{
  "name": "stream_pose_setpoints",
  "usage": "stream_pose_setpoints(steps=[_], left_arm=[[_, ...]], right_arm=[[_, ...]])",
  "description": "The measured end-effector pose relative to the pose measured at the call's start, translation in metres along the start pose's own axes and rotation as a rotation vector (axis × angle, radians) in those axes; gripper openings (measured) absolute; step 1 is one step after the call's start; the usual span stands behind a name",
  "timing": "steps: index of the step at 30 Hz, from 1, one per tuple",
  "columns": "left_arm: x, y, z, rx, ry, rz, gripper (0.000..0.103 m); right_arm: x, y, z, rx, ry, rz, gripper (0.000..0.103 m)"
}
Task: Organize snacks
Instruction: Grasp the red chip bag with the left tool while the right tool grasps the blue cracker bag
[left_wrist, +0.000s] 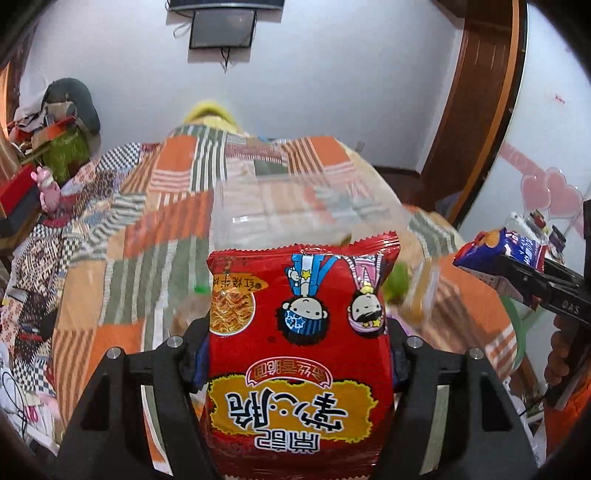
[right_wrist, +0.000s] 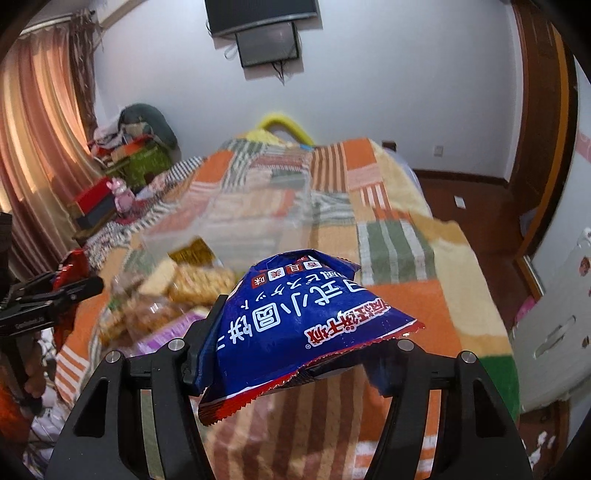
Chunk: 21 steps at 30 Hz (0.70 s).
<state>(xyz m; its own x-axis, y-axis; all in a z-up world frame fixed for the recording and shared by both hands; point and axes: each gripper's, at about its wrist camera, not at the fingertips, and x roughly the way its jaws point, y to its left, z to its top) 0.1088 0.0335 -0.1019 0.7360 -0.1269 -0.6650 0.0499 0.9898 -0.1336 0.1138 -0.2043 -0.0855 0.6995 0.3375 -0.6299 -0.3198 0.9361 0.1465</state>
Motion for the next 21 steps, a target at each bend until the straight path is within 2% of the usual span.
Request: stream_pose_setpoints(steps=[12, 17, 21], left_arm=[[0.015, 0.009, 0.063, -0.018, -0.112, 0.03, 0.068], [0.037, 0.014, 0.086, -0.015, -0.13, 0.054, 0.068], [0.068, 0.022, 0.102, -0.026, -0.103, 0.068, 0.068]], right_arm=[[0.03, 0.02, 0.051, -0.046, -0.109, 0.015, 0.06], [0.049, 0.027, 0.063, -0.054, -0.117, 0.016, 0.06], [0.068, 0.032, 0.071, -0.066, -0.113, 0.014, 0.06]])
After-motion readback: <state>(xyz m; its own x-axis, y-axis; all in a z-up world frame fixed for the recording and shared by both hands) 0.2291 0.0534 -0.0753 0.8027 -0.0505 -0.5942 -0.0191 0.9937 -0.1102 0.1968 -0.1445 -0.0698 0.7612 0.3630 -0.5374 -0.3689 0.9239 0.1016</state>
